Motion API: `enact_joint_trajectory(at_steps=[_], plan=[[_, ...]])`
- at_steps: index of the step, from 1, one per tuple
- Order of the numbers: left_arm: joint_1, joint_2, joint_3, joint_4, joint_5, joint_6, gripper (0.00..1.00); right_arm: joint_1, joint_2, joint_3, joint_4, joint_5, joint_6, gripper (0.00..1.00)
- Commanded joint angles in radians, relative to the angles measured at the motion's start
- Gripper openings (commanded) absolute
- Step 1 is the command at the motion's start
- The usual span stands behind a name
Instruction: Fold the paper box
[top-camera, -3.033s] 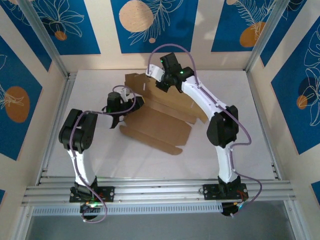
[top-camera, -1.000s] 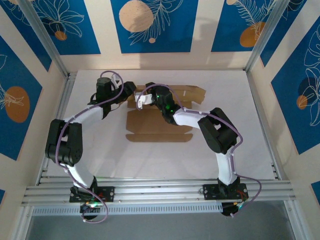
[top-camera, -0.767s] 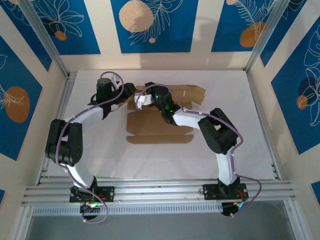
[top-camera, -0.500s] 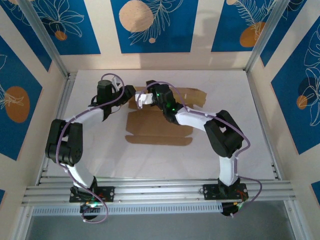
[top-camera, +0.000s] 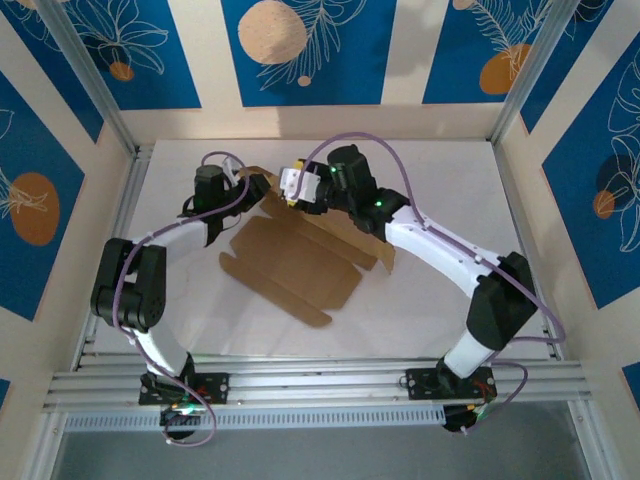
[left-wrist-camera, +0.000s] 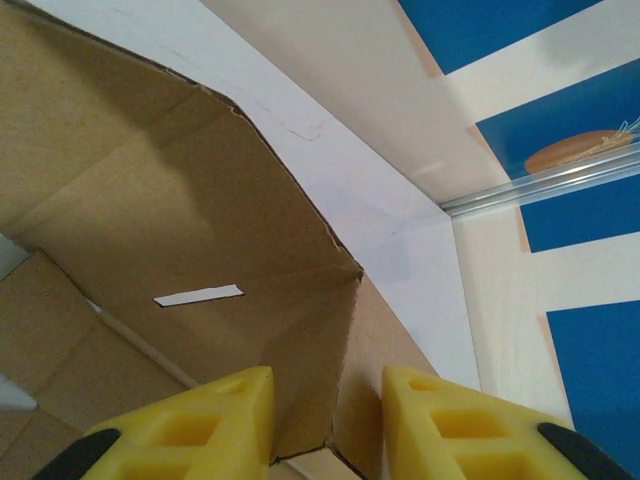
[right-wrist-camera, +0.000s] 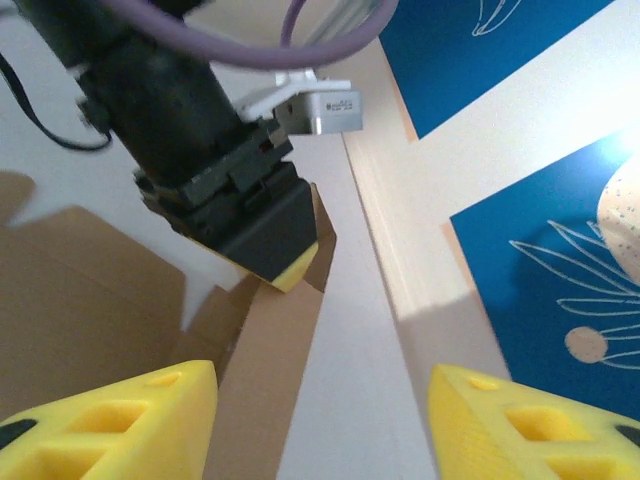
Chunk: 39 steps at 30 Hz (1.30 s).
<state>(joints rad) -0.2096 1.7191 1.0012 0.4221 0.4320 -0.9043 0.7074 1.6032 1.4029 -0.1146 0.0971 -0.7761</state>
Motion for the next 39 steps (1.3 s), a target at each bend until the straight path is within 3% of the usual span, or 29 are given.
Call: enact_joint_trajectory(at_steps=[1,3,5,8,11,15,20,24,28,33,39], plan=[[-0.003,0.003,-0.015,0.023,-0.044,-0.012,0.33,0.013,-0.017,0.040,-0.076,-0.003,0.339,0.54],[-0.006,-0.001,-0.019,0.031,-0.067,-0.024,0.33,0.007,-0.036,0.097,-0.099,0.067,0.710,0.48],[-0.006,-0.005,-0.022,0.037,-0.089,-0.041,0.34,-0.006,-0.047,0.150,-0.202,0.028,0.981,0.40],[-0.010,-0.022,-0.029,0.035,-0.125,-0.052,0.34,-0.003,-0.080,0.098,-0.211,-0.104,1.226,0.25],[-0.017,-0.043,-0.024,0.007,-0.154,-0.049,0.34,-0.021,-0.090,0.042,-0.289,-0.121,1.503,0.11],[-0.033,-0.081,-0.032,-0.018,-0.203,-0.051,0.34,-0.096,-0.081,-0.066,-0.284,-0.323,1.728,0.07],[-0.060,-0.118,-0.024,-0.059,-0.263,-0.041,0.34,-0.141,-0.099,-0.208,-0.162,-0.435,1.869,0.09],[-0.066,-0.125,-0.023,-0.072,-0.285,-0.048,0.34,-0.173,-0.091,-0.213,-0.226,-0.376,1.808,0.10],[-0.073,-0.150,-0.050,-0.069,-0.317,-0.062,0.33,-0.269,-0.061,-0.249,-0.168,-0.430,1.805,0.10],[-0.095,-0.174,-0.086,-0.048,-0.332,-0.075,0.32,-0.337,0.021,-0.152,-0.206,-0.432,1.698,0.11],[-0.126,-0.197,-0.153,0.022,-0.364,-0.112,0.31,-0.424,0.115,-0.100,-0.154,-0.464,1.684,0.12]])
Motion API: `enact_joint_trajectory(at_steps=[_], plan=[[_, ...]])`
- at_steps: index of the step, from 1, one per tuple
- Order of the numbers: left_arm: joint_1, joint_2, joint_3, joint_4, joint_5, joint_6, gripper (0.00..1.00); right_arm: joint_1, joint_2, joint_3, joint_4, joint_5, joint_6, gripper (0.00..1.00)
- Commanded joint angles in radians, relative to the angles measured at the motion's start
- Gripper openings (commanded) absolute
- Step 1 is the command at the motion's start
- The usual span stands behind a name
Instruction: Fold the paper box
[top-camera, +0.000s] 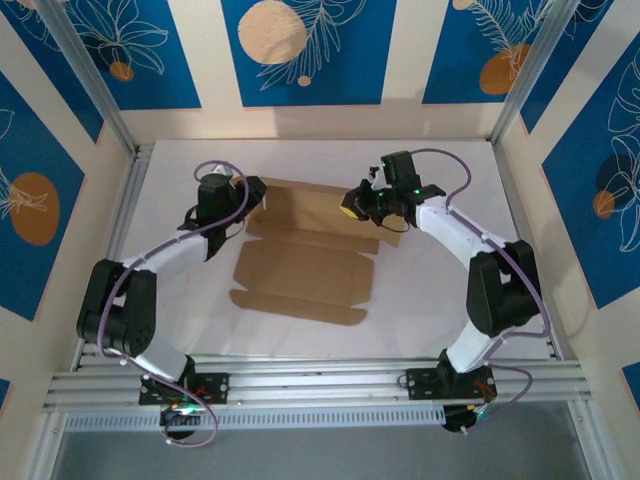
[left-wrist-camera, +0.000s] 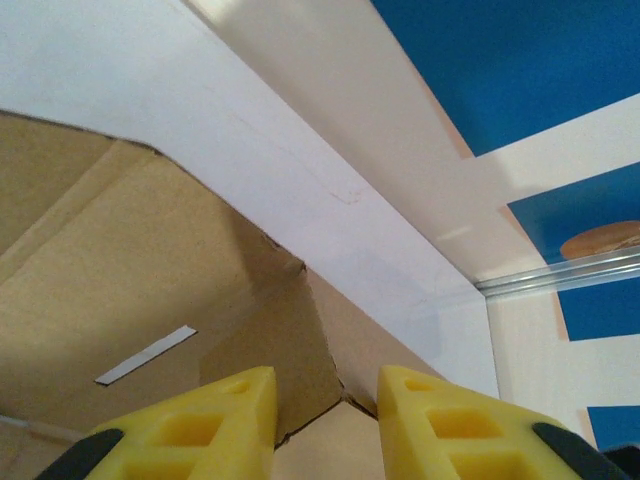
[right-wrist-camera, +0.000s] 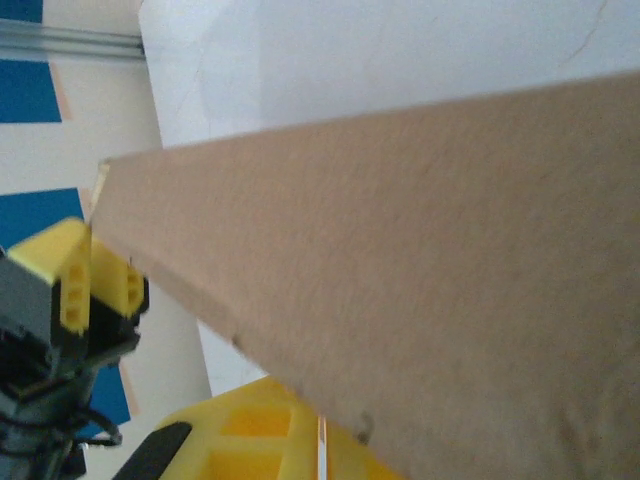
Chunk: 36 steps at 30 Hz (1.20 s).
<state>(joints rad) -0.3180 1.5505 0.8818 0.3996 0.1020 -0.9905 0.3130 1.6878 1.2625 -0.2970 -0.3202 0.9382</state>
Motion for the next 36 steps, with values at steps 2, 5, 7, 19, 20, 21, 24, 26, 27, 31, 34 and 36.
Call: enact_joint_trajectory(at_steps=[2,5,7,19,20,21,24,26,27,31,34,36], plan=[[-0.026,-0.030,-0.043,0.053,-0.046,-0.020,0.31,-0.041,0.048,0.056,0.071,-0.078,-0.032,0.12],[-0.034,-0.027,-0.070,0.119,-0.059,-0.015,0.31,-0.047,0.053,0.083,0.106,-0.077,-0.059,0.14],[-0.039,-0.022,-0.089,0.171,-0.072,-0.019,0.30,-0.054,0.052,0.091,0.145,-0.092,-0.061,0.16],[-0.121,-0.048,-0.156,0.306,-0.232,0.012,0.29,0.073,-0.189,-0.204,0.333,0.072,0.439,0.55],[-0.122,-0.046,-0.155,0.306,-0.233,0.018,0.28,0.080,-0.194,-0.198,0.306,0.089,0.469,0.55],[-0.121,-0.045,-0.155,0.301,-0.234,0.018,0.29,0.081,-0.188,-0.166,0.242,0.115,0.486,0.55],[-0.100,-0.056,-0.100,0.146,-0.208,0.037,0.36,0.087,-0.119,0.063,-0.159,0.262,0.333,0.50],[-0.076,-0.049,-0.001,-0.039,-0.136,0.125,0.48,0.097,-0.057,0.170,-0.296,0.334,0.192,0.48],[-0.072,-0.047,0.039,-0.126,-0.133,0.178,0.54,0.098,-0.033,0.187,-0.325,0.340,0.151,0.47],[-0.036,0.004,0.173,-0.370,-0.133,0.402,0.69,0.088,0.074,0.156,-0.345,0.240,0.044,0.45],[0.037,0.099,0.233,-0.462,-0.018,0.439,0.70,0.086,0.146,0.146,-0.379,0.223,0.010,0.46],[0.074,0.152,0.242,-0.468,0.075,0.437,0.69,0.094,0.186,0.146,-0.385,0.202,-0.005,0.46]])
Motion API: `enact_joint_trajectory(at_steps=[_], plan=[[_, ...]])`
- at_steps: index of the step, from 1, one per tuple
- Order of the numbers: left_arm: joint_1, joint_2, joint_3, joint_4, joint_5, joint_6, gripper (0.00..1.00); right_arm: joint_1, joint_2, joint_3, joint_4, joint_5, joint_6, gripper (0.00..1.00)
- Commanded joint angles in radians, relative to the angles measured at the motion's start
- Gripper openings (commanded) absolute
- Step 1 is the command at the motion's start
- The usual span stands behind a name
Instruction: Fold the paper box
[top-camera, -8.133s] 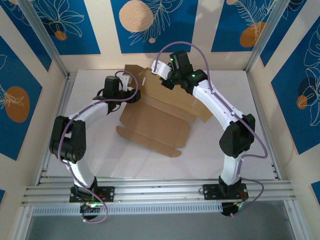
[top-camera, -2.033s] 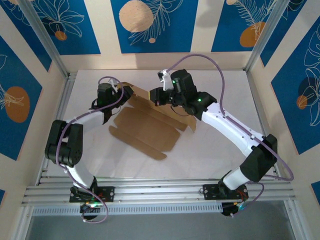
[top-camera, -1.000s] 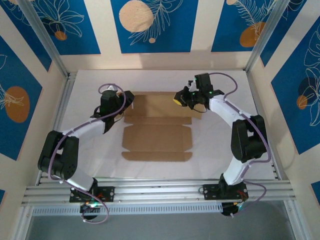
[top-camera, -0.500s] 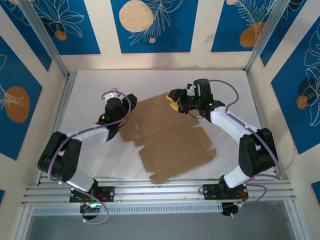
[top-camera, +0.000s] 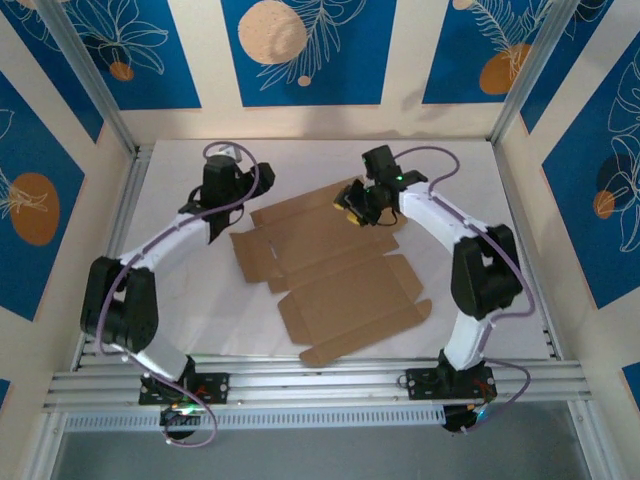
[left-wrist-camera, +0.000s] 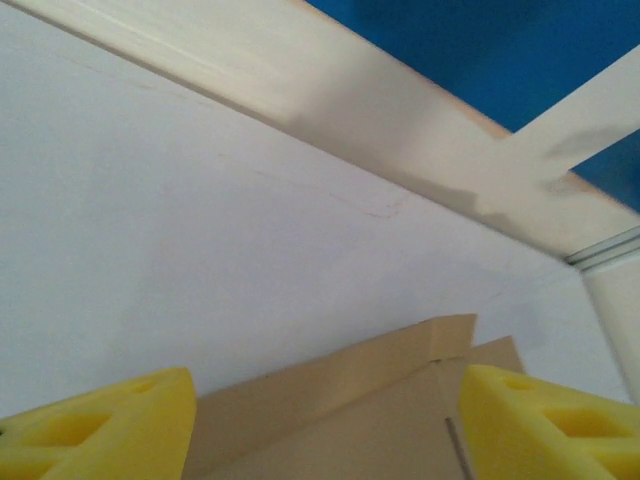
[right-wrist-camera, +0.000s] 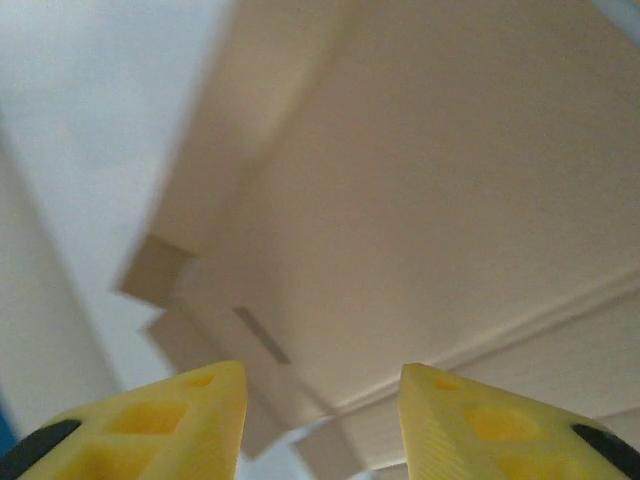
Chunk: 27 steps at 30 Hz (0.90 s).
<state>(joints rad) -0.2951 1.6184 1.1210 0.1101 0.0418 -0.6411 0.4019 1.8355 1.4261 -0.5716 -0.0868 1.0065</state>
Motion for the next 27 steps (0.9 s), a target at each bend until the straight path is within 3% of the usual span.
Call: enact_joint_trajectory(at_steps=[1,6,14,22,27], plan=[[0.060,0.109,0.006,-0.171,0.179,0.082,0.68,0.013,0.060,-0.014,-0.109,-0.038,-0.078,0.46],[0.063,0.192,0.020,-0.125,0.327,0.073,0.66,0.013,0.218,0.070,-0.097,-0.056,-0.067,0.46],[0.068,0.218,0.068,-0.172,0.306,0.143,0.66,-0.011,0.489,0.376,-0.119,-0.062,-0.079,0.46],[0.116,0.273,0.122,-0.282,0.227,0.218,0.62,-0.020,0.518,0.402,-0.099,-0.100,-0.072,0.46],[0.129,0.224,0.137,-0.320,0.223,0.209,0.60,-0.014,0.503,0.401,-0.099,-0.077,-0.097,0.46]])
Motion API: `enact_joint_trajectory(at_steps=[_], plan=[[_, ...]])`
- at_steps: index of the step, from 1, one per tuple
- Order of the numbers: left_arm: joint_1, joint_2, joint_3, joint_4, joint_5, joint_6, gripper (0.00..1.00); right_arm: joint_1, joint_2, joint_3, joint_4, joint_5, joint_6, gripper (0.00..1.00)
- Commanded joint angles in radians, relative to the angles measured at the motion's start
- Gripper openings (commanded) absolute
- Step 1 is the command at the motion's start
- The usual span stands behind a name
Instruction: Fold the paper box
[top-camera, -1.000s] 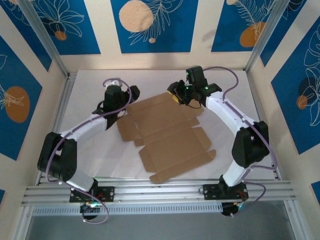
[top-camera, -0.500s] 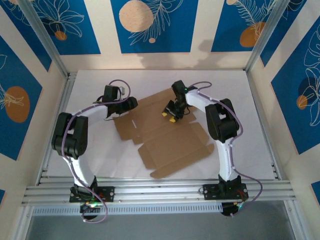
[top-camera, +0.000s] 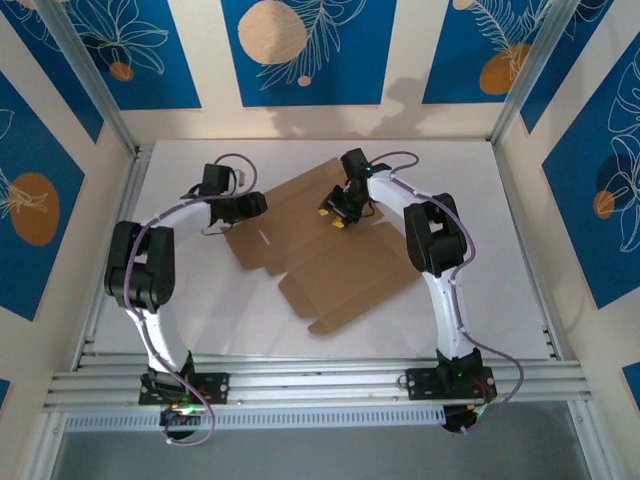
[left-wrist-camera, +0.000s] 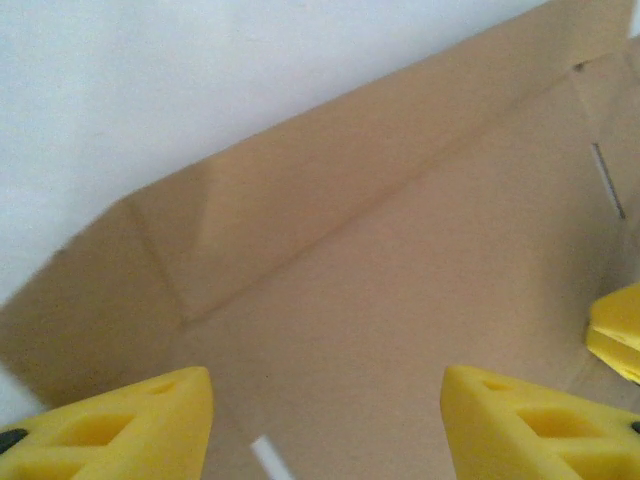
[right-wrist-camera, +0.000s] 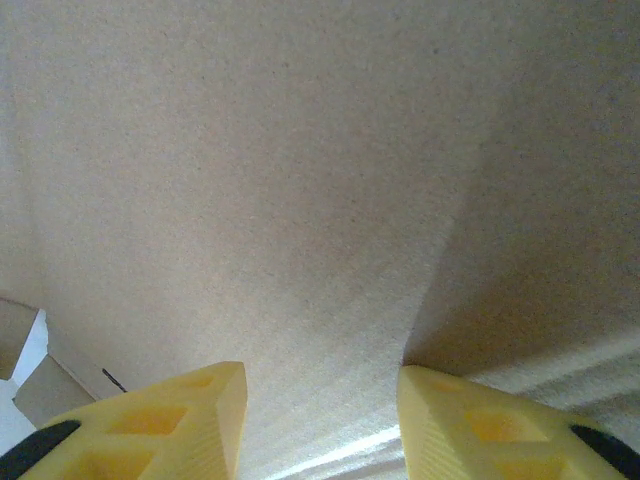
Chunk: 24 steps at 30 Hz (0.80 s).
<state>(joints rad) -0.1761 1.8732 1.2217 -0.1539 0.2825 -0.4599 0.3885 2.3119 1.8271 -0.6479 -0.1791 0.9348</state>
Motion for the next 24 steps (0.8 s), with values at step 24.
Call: enact_joint_trajectory(at_steps=[24], plan=[[0.036,0.067,0.110,-0.156,-0.273,0.112,0.62,0.014,-0.014,-0.101,0.140,-0.015,-0.009,0.46]])
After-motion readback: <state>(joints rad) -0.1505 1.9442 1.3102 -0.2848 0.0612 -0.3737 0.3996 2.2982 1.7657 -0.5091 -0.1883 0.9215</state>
